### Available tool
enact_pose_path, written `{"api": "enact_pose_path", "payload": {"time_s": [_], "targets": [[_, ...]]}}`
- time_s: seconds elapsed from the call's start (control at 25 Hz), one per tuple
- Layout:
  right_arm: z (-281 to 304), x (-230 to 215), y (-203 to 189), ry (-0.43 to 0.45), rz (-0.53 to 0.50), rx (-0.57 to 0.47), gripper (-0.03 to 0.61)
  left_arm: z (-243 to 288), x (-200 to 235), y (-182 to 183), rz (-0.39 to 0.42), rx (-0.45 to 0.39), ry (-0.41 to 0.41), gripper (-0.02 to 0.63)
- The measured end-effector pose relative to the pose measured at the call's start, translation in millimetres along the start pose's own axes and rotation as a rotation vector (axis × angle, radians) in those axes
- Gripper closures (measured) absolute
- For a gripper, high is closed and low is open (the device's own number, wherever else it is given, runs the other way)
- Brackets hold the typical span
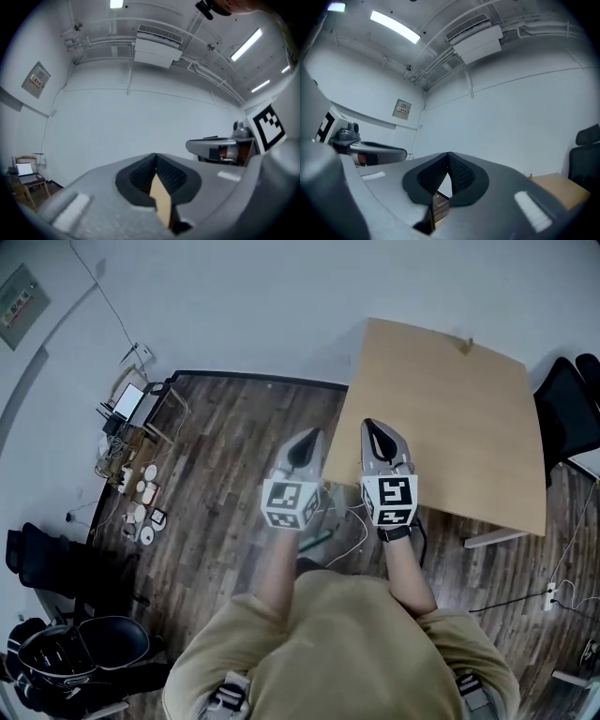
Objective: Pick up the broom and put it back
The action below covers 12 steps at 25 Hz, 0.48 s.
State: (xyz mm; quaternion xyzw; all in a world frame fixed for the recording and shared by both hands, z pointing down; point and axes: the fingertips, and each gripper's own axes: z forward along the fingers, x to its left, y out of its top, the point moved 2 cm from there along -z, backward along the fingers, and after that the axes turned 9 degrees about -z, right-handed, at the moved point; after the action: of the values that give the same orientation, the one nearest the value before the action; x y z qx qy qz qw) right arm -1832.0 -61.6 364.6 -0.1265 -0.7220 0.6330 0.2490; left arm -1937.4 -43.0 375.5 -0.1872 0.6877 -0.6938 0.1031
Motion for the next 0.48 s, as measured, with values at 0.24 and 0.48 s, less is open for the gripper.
{"api": "enact_pose_path", "payload": {"time_s": [0.24,0.48], "targets": [[-23.2,0.3,-0.6,-0.002,0.015,-0.013,0.575,-19.8,-13.9,3.9,0.021,-0.03,0.035,0.612],[-46.5,0.8,6.5,0.002,0.01,-0.027,0.574,-38.5,-28.1,8.1,0.025,-0.037,0.055,0.612]]}}
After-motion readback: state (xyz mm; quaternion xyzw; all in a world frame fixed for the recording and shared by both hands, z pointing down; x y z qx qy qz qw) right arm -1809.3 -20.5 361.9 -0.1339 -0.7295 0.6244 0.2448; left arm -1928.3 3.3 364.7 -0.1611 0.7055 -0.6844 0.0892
